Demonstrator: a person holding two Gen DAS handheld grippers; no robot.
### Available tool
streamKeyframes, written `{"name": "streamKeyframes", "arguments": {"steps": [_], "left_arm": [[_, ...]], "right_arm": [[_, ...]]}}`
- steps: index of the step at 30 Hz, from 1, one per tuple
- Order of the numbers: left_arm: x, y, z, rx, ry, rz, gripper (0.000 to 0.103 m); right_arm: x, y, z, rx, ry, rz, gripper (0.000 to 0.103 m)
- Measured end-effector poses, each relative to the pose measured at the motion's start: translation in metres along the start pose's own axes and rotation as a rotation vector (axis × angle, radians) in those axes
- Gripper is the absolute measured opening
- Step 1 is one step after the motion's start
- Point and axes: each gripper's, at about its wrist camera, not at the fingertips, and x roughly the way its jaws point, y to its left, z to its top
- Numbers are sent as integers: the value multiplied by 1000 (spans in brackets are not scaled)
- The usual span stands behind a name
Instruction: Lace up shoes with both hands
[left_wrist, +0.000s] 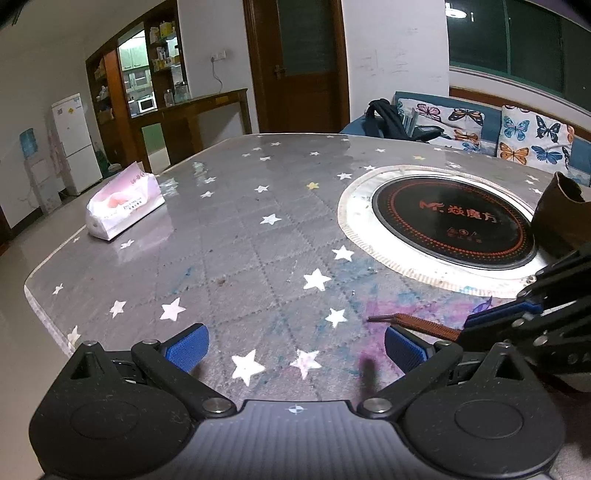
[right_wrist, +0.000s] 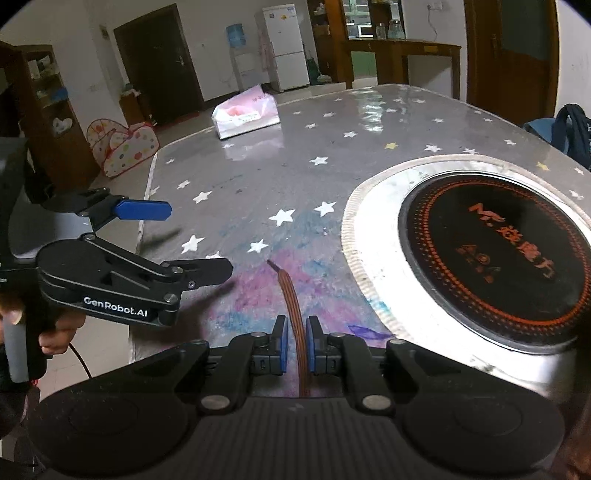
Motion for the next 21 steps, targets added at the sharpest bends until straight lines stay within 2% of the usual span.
{"name": "streamKeyframes", "arguments": {"steps": [5,7,13,16,19,21], "left_arm": [[1,0,0,0,-2,-4,103],[1,0,0,1,-3,-6,103],[2,-2,-1,4,-4,-15,103],[4,-6,0,11,-2,-21,103],[4,-9,0,17,0,-28,103],[3,-11,1,27,-2,-30,103]], "right_arm": [[4,7,-1,-30,1,-19,9],[0,11,-5,-46,14,-16,4],[-25,22,-27,-93,68,-50,3],[-35,23,-35,-82,72,-49,8],[-36,23,-35,-67,54,-44,22],[-30,22,-31,-47,43,-38,23]]}}
